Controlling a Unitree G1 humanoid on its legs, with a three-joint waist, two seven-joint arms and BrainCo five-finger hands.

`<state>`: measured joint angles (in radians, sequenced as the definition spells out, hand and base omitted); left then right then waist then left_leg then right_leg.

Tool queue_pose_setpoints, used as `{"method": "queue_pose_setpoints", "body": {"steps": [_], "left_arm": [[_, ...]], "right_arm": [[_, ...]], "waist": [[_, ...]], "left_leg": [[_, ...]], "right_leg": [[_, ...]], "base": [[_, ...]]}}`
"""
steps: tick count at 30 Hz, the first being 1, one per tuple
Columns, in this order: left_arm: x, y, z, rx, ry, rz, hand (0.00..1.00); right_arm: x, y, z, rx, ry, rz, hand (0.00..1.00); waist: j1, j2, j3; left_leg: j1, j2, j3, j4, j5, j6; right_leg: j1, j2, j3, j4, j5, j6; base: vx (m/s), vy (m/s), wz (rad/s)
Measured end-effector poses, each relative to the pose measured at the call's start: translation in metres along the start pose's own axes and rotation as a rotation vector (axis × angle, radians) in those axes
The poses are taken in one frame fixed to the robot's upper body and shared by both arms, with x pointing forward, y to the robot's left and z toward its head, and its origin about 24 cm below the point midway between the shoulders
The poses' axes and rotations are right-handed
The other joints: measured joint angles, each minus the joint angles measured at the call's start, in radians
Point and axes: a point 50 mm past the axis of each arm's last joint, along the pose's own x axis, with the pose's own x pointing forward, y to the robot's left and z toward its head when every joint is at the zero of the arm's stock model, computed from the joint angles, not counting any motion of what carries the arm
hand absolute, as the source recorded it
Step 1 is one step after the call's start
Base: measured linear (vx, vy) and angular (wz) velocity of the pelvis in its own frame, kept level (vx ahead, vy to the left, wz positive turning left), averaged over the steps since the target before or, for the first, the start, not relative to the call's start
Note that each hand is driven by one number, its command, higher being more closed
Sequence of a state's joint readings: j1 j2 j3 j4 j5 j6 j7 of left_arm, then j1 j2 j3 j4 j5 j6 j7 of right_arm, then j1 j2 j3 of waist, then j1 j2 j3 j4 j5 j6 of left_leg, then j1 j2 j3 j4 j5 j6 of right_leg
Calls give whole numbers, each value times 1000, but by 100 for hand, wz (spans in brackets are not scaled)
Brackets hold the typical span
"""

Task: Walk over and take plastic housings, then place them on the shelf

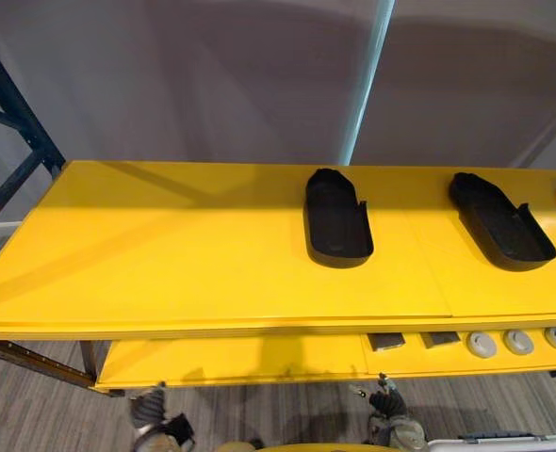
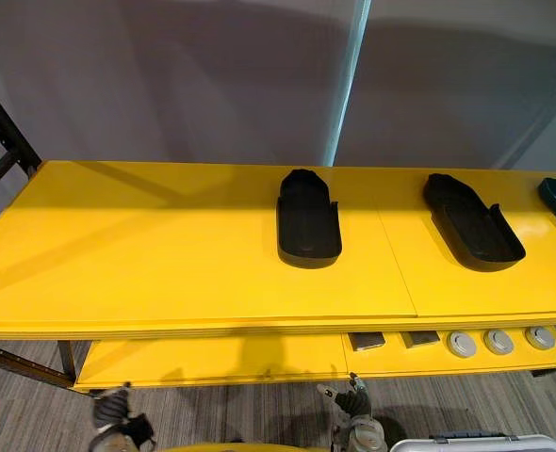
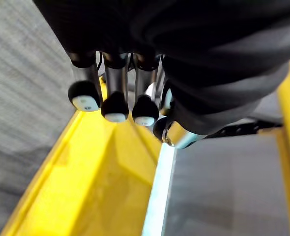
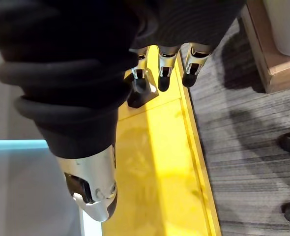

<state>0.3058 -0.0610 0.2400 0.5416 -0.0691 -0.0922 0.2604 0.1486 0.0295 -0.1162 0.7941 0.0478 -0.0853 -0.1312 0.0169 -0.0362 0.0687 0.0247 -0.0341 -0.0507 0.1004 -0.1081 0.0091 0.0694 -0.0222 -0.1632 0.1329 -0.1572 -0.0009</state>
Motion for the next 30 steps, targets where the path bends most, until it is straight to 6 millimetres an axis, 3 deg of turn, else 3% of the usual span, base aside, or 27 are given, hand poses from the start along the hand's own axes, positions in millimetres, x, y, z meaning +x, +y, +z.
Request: {"method": "queue_pose_setpoints", "body": {"steps": [9, 14, 15, 21, 26, 30], "left_arm": [[3, -22, -17, 181, 67, -107, 0], [8, -20, -20, 278, 78, -126, 0], [9, -19, -22, 291, 90, -127, 0], [14, -19, -18, 338, 81, -131, 0], [17, -25, -10, 331, 57, -139, 0], [18, -27, -7, 326, 49, -140, 0]], "right_arm": [[0, -15, -12, 25, 57, -57, 0], [0, -18, -18, 28, 89, -72, 0], [1, -19, -17, 29, 90, -74, 0], [3, -17, -17, 28, 102, -70, 0], [8, -17, -5, 22, 69, -66, 0], [15, -19, 13, 6, 19, -79, 0]], "waist": [[-6, 38, -14], [-11, 27, -10], [-31, 27, -9], [-37, 32, 2], [-44, 38, 37], [-43, 46, 44]], "left_leg": [[36, 10, 50, -77, 23, -24], [60, 25, 84, -99, 26, -25], [61, 27, 88, -101, 26, -25], [77, 29, 123, -93, 24, -26], [36, 34, 125, -1, -19, -20], [-15, 24, 21, 50, -40, -22]], "right_leg": [[-21, 9, 53, 1, 2, -2], [-21, 31, 90, -21, 11, -16], [-21, 33, 98, -25, 12, -15], [-18, 38, 150, -25, 18, -15], [-44, 50, 210, -24, 41, -15], [-115, 63, 303, 7, 63, -1]], "base": [[-5, -3, -18], [72, -28, -24], [63, -15, -12], [33, -2, -26], [-62, 15, -33], [-57, 6, -74]]}}
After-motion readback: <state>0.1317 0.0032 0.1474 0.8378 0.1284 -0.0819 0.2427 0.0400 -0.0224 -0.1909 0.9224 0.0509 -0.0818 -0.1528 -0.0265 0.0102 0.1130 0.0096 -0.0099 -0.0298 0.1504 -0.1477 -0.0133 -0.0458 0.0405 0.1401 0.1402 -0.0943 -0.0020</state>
